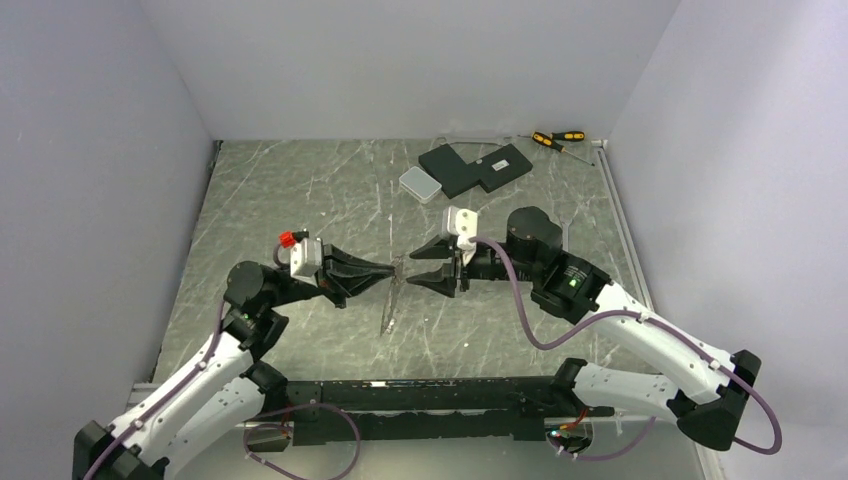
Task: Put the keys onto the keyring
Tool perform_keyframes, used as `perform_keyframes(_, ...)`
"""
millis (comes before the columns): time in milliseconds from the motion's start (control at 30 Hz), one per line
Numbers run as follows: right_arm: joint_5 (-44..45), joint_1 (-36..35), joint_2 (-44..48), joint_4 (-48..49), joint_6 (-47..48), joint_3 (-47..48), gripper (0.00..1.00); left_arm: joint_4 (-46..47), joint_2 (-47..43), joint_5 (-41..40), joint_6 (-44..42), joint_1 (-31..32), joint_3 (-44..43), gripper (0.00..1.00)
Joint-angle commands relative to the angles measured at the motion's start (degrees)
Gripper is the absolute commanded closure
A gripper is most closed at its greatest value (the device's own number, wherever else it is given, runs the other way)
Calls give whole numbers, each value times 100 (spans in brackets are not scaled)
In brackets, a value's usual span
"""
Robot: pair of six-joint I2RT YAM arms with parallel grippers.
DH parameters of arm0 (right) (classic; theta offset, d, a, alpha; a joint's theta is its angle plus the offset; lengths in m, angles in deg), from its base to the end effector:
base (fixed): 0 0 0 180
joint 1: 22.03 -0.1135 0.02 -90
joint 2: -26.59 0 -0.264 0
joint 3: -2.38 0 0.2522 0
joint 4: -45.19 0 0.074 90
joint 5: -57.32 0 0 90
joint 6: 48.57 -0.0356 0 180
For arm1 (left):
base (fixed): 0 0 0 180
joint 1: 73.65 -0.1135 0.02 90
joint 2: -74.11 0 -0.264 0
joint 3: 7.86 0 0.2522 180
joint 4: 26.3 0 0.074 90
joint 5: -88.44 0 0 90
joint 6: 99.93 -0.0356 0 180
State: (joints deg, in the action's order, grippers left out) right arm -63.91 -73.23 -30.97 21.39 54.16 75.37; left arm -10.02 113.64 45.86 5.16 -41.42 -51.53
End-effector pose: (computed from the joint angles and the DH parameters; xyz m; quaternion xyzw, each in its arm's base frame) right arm 0.1265 0.1868 0.3882 -0.5351 0.5252 0.3997 0.5272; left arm 0.1212 -0.1074 0.3340 0.4044 0.4674 -0.5119 0.5967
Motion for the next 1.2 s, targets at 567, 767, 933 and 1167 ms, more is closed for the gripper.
perform_keyframes(567,-542,145,74,707,-413,-218,53,2492,380,-98,1163,-7,125,100)
perform_keyframes(767,-868,145,-165,1098,-606,-270,52,2442,396,-57,1171,-11,90,100)
perform_keyframes(933,-1144,145,-416,1292,-742,-201,54,2462,448,-54,1189,-6,67,100)
perform_keyframes(1167,-1224,145,-585,1390,-778,-224,63,2466,468,-62,1193,-6,41,100)
